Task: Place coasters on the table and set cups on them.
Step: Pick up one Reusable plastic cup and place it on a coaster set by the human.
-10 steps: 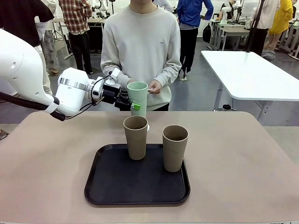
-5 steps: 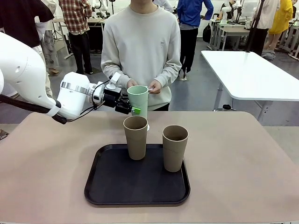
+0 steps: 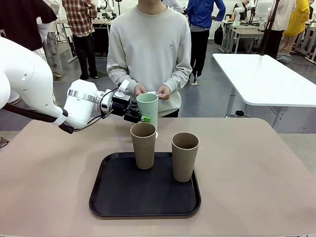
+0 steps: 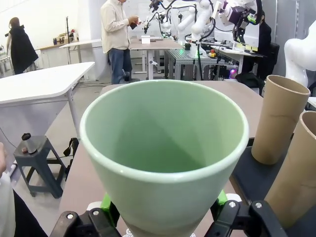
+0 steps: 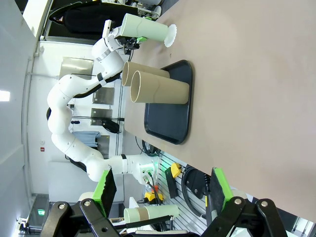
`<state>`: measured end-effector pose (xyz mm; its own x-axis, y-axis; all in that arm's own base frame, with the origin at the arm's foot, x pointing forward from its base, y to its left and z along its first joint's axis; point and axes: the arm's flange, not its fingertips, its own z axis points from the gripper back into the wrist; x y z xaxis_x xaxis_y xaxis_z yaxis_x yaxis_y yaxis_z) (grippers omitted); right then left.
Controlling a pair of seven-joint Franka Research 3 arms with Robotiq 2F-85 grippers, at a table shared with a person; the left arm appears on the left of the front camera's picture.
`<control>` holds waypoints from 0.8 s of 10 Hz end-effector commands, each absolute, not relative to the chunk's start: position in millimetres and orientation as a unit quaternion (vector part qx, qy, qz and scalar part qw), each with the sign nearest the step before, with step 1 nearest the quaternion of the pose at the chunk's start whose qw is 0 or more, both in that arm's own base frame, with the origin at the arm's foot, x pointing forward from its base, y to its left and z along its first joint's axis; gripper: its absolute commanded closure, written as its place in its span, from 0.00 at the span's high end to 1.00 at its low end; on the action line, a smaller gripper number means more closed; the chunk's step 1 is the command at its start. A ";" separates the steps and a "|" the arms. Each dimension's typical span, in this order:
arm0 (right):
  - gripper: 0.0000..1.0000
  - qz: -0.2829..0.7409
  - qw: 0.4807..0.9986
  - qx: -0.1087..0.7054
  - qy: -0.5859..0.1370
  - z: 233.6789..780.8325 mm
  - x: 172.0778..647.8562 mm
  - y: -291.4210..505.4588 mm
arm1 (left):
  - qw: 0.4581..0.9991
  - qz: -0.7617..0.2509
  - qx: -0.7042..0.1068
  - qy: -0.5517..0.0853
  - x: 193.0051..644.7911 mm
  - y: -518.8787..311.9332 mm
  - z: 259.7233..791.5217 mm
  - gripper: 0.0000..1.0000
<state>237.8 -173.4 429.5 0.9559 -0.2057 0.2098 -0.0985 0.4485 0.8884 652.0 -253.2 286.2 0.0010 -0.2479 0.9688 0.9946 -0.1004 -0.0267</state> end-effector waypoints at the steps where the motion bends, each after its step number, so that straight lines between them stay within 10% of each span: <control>1: 1.00 -0.034 0.836 0.527 -0.152 428.8 239.7 -174.0 | 0.522 -0.585 -0.463 -0.413 656.5 -253.0 282.3 0.86; 8: 1.00 -0.034 0.836 0.527 -0.152 428.8 239.7 -174.0 | 0.530 -0.583 -0.476 -0.391 650.7 -241.5 269.3 0.86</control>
<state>237.8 -173.4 429.5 0.9559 -0.2057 0.2098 -0.0985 0.4485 0.8884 651.8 -243.5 271.3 0.0264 -0.2433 0.9696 0.9929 -0.1059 -0.0536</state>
